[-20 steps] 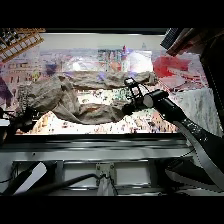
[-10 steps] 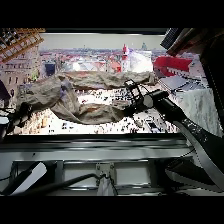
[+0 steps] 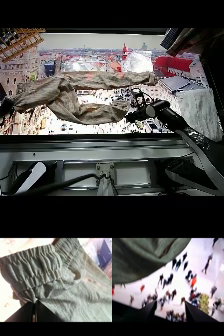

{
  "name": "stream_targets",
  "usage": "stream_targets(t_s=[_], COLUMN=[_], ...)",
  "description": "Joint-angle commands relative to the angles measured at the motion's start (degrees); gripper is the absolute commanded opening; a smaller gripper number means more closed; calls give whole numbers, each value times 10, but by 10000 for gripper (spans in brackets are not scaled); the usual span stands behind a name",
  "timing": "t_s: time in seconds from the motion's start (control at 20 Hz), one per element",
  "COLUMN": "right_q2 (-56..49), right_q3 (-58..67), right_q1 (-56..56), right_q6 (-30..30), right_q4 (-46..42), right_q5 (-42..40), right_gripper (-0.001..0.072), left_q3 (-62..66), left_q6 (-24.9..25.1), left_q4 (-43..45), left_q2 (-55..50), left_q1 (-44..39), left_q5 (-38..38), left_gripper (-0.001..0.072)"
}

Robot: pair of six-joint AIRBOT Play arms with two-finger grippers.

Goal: Fold the clothes and pants, and hang the long-sleeved shirts on hangers.

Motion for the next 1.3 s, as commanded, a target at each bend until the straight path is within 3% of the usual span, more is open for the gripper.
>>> stream_targets(t_s=[0.0,0.15,0.2,0.35,0.45,0.65,0.9,0.95,1.0,1.05,1.25], right_q2=[-2,-15,-19,-19,-19,-25,-88,-98,-99,-93,19], right_q3=[-13,9,14,25,28,28,31,34,38,46,78], right_q1=[0,-35,-47,-46,-27,17,24,23,23,22,7], right_q6=[101,106,80,-111,-192,-245,-249,-249,-248,-246,-219], right_q4=[1,23,26,52,63,61,64,64,63,60,-5], right_q5=[-132,-158,-153,-105,-73,-80,-114,-115,-115,-102,65], right_gripper=[482,481,473,470,471,472,466,333,62,21,20], left_q3=[4,4,4,4,4,4,4,4,4,5,18], left_q6=[3,3,3,3,3,3,3,3,3,3,57], left_q4=[7,7,7,7,7,7,3,3,3,4,37], left_q2=[2,1,1,1,1,1,1,1,1,1,1], left_q1=[9,9,9,9,9,9,9,9,9,10,16], left_q5=[0,2,2,10,13,12,12,12,12,12,43], left_gripper=[13,13,12,13,13,13,13,13,13,13,13])
